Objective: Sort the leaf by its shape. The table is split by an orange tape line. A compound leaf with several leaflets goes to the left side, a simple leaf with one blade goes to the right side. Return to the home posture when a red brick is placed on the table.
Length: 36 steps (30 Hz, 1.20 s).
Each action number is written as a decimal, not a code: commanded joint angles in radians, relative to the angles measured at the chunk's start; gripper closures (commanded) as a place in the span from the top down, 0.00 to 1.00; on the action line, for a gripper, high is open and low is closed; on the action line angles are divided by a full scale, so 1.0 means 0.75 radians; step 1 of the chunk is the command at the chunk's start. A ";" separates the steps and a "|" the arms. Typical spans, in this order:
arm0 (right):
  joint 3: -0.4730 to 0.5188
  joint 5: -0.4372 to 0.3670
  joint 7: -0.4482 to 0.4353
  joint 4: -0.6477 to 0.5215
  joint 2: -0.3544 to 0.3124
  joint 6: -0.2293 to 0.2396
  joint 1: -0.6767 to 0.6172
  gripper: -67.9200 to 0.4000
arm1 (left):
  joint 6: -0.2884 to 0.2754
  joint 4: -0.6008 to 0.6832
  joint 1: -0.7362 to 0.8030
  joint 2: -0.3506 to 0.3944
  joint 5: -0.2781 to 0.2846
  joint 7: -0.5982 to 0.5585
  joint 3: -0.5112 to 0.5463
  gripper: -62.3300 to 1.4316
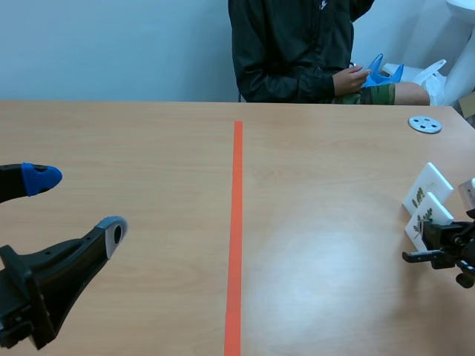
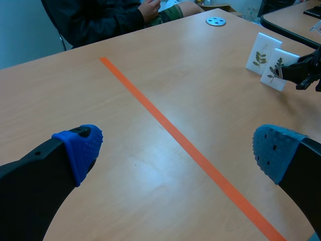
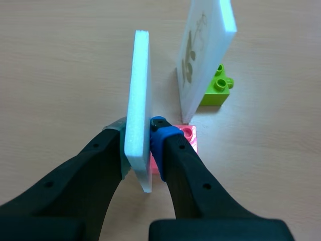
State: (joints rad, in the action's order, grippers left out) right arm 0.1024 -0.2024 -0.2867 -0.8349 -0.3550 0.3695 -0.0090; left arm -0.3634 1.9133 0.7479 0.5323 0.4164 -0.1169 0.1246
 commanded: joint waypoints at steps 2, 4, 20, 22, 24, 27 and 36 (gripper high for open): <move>-0.001 -0.011 -0.021 -0.025 -0.022 -0.012 0.026 0.05 | 0.003 0.016 -0.004 0.001 0.009 -0.020 -0.006 1.00; -0.001 -0.012 -0.021 -0.025 -0.022 -0.015 0.026 0.09 | 0.003 0.016 -0.004 0.001 0.009 -0.020 -0.006 1.00; 0.003 -0.051 -0.030 -0.068 -0.055 0.077 0.016 0.48 | 0.003 0.016 -0.005 0.001 0.009 -0.021 -0.006 1.00; 0.019 -0.071 -0.029 -0.125 -0.065 0.102 -0.007 0.52 | 0.003 0.016 -0.005 0.000 0.009 -0.022 -0.006 1.00; 0.039 -0.097 -0.025 -0.193 -0.074 0.108 -0.040 0.59 | 0.003 0.016 -0.005 0.001 0.009 -0.023 -0.006 1.00; 0.077 -0.143 0.001 -0.296 -0.087 0.159 -0.097 0.73 | 0.003 0.016 -0.005 0.001 0.009 -0.024 -0.006 1.00; 0.188 -0.281 0.093 -0.660 -0.096 0.330 -0.300 1.00 | 0.003 0.016 -0.005 0.001 0.009 -0.024 -0.006 1.00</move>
State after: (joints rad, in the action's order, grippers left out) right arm 0.2344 -0.3962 -0.2161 -1.3052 -0.4103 0.6106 -0.2375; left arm -0.3634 1.9133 0.7479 0.5323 0.4164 -0.1173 0.1246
